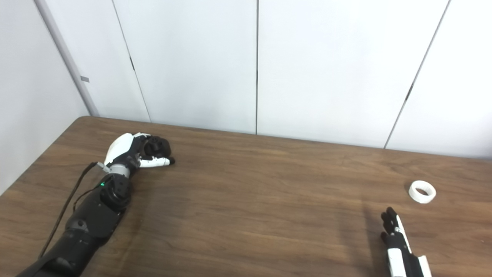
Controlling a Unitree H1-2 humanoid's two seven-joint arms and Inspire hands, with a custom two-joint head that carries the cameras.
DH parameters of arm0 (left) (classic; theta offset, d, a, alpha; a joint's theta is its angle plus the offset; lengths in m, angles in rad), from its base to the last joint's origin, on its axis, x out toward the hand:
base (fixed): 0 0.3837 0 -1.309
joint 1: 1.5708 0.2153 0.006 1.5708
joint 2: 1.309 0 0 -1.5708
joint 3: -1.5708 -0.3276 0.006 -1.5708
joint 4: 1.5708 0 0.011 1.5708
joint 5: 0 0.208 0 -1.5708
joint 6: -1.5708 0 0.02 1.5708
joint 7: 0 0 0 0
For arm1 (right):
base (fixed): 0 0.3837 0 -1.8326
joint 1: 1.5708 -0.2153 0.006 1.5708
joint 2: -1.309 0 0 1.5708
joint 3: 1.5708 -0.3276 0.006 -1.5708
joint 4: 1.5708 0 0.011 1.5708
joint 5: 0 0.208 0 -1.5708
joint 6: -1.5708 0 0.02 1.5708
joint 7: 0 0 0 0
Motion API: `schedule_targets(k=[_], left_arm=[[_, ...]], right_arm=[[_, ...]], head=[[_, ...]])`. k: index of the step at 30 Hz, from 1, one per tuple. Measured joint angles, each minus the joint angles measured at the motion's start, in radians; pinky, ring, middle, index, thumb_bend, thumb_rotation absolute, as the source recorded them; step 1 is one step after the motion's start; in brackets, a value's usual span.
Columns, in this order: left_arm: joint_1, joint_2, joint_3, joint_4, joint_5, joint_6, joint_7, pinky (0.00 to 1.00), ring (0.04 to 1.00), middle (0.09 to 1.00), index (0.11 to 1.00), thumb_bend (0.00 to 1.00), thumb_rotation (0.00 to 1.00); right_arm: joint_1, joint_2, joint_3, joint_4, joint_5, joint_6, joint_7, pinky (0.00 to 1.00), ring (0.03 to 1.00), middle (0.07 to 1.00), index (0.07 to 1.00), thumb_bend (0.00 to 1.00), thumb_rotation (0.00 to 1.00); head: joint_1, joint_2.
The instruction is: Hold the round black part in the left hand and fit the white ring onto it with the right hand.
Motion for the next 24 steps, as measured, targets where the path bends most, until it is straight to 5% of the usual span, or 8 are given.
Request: schedule_targets(k=[9,13,15,16,17,24], left_arm=[[-0.001,0.003,0.0,0.012,-0.001,-0.002,0.006,1.0,1.0,0.928,0.788,0.94,0.32],[-0.004,0.009,-0.003,0.021,0.0,-0.003,0.012,1.0,0.98,0.895,0.687,0.89,0.25],[-0.009,0.011,-0.005,0.024,0.0,-0.007,0.018,1.0,0.968,0.872,0.615,0.84,0.19],[-0.012,0.012,-0.006,0.027,0.0,-0.008,0.022,1.0,0.965,0.863,0.542,0.66,0.12],[-0.014,0.012,-0.006,0.03,0.0,-0.009,0.026,1.0,0.964,0.86,0.517,0.59,0.09],[-0.015,0.008,-0.01,0.045,0.0,-0.026,0.066,1.0,0.887,0.779,0.485,0.52,0.05]], right_arm=[[0.0,0.0,0.001,-0.006,0.002,0.007,0.001,1.0,1.0,0.973,0.98,0.55,1.0],[0.0,0.0,-0.001,-0.006,0.007,0.008,0.001,1.0,1.0,0.971,0.98,0.54,1.0],[0.0,-0.001,-0.001,-0.006,0.006,0.008,0.001,1.0,0.997,0.97,0.979,0.53,1.0],[0.0,-0.001,-0.001,-0.005,0.006,0.007,0.001,1.0,0.997,0.97,0.979,0.53,1.0],[0.0,-0.001,-0.001,-0.005,0.006,0.007,0.001,1.0,0.997,0.97,0.979,0.53,1.0],[0.0,-0.003,-0.002,-0.003,0.007,-0.004,0.002,1.0,0.995,0.965,0.977,0.53,1.0]], head=[[0.003,0.0],[0.005,0.0],[0.008,0.0],[0.008,0.0],[0.008,0.0],[0.009,0.0]])
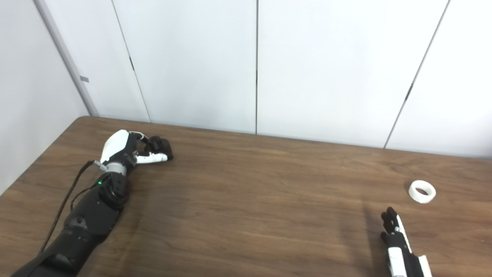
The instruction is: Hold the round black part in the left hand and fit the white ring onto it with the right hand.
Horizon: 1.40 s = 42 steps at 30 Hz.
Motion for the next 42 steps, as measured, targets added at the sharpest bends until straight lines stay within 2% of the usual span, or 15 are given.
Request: schedule_targets(k=[11,18,22,26,28,34,42], left_arm=[[-0.002,-0.001,-0.013,0.042,0.001,-0.05,0.042,1.0,0.878,0.765,0.485,0.52,0.05],[0.001,0.0,-0.016,0.032,0.001,-0.053,0.051,1.0,0.88,0.769,0.485,0.52,0.05],[0.06,-0.006,-0.032,-0.096,0.008,-0.046,0.026,1.0,0.88,0.771,0.486,0.52,0.05],[0.126,-0.01,-0.074,-0.239,0.055,-0.051,0.011,1.0,0.888,0.782,0.486,0.52,0.05],[0.141,-0.009,-0.087,-0.289,0.08,-0.047,-0.007,1.0,0.898,0.79,0.486,0.52,0.05],[0.192,-0.003,-0.1,-0.529,0.141,-0.028,-0.058,1.0,0.911,0.792,0.486,0.52,0.05],[0.272,-0.04,-0.13,-0.752,0.216,-0.004,-0.15,1.0,0.909,0.785,0.486,0.52,0.06]], right_arm=[[-0.001,-0.004,-0.002,0.014,0.014,-0.012,0.001,1.0,1.0,0.963,0.977,0.56,1.0],[-0.003,-0.006,-0.002,0.028,0.012,-0.023,0.0,1.0,0.995,0.959,0.977,0.52,1.0],[-0.005,-0.006,0.0,0.029,0.004,-0.025,-0.001,1.0,0.989,0.955,0.973,0.53,1.0],[-0.006,-0.006,0.002,0.029,-0.007,-0.025,-0.002,1.0,0.987,0.955,0.976,0.53,1.0],[-0.006,-0.006,0.003,0.03,-0.012,-0.026,-0.003,1.0,0.996,0.957,0.976,0.54,1.0],[-0.009,-0.006,0.008,0.03,-0.024,-0.033,-0.007,1.0,0.983,0.953,0.977,0.52,1.0],[-0.009,-0.005,0.02,0.03,-0.041,-0.04,-0.013,1.0,0.966,0.931,0.975,0.49,1.0]], head=[[0.005,-0.002],[-0.006,-0.005],[-0.008,-0.003],[-0.009,-0.006],[-0.009,-0.008],[-0.025,-0.002],[-0.057,0.003]])
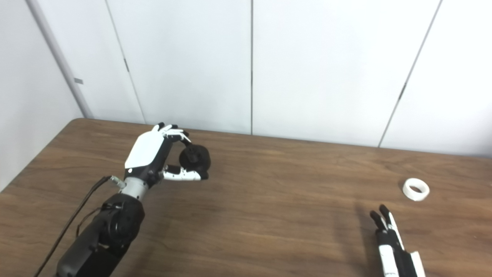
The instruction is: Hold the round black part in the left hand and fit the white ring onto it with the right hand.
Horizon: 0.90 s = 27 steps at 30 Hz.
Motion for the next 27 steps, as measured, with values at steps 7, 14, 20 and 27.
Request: schedule_targets(k=[7,14,20,27], left_arm=[[0.078,-0.058,-0.055,-0.155,0.097,0.004,-0.07,1.0,0.895,0.775,0.484,0.52,0.05],[0.142,-0.111,-0.091,-0.206,0.155,-0.016,-0.112,1.0,0.889,0.771,0.484,0.52,0.05],[0.176,-0.14,-0.136,-0.248,0.186,-0.05,-0.144,1.0,0.9,0.778,0.484,0.52,0.05],[0.253,-0.166,-0.204,-0.238,0.215,-0.111,-0.164,1.0,0.893,0.777,0.484,0.52,0.05]], right_arm=[[0.0,0.001,0.01,0.0,-0.024,-0.006,-0.012,1.0,0.946,0.915,0.962,0.45,1.0],[0.0,0.002,0.024,-0.002,-0.068,-0.006,-0.029,1.0,0.934,0.904,0.954,0.39,1.0],[0.0,0.003,0.033,-0.002,-0.096,-0.008,-0.034,1.0,0.94,0.908,0.957,0.39,1.0],[0.0,0.004,0.04,-0.003,-0.102,-0.007,-0.037,1.0,0.933,0.908,0.957,0.4,1.0]], head=[[-0.032,0.012],[-0.048,0.018],[-0.075,0.031],[-0.109,0.029]])
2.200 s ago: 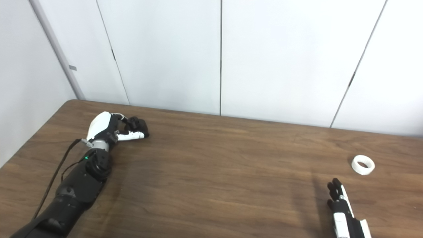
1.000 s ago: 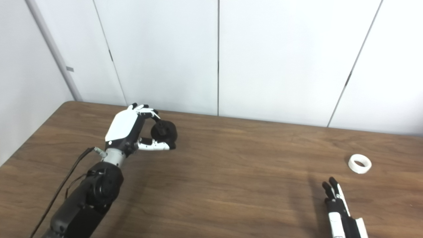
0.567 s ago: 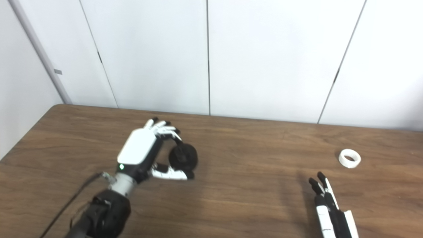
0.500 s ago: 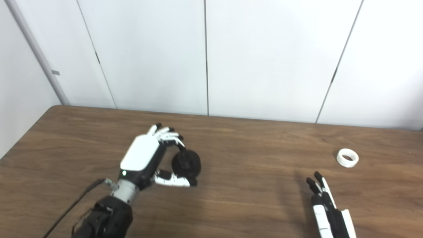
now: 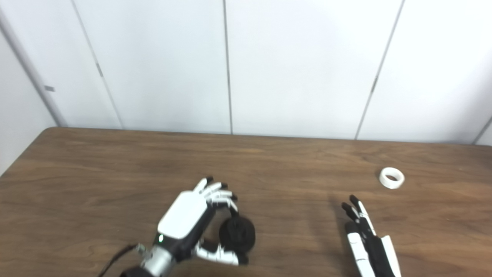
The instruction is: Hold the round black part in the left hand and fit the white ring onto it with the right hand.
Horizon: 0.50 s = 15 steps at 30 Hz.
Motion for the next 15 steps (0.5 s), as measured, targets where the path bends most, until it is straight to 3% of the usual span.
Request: schedule_targets(k=[15], left_arm=[[0.093,-0.02,-0.053,0.091,0.059,-0.104,0.098,1.0,0.891,0.796,0.485,0.52,0.05]], right_arm=[[0.0,0.006,0.022,-0.01,0.013,0.021,-0.025,1.0,0.925,0.908,0.949,0.46,1.0]], head=[[-0.06,0.041]])
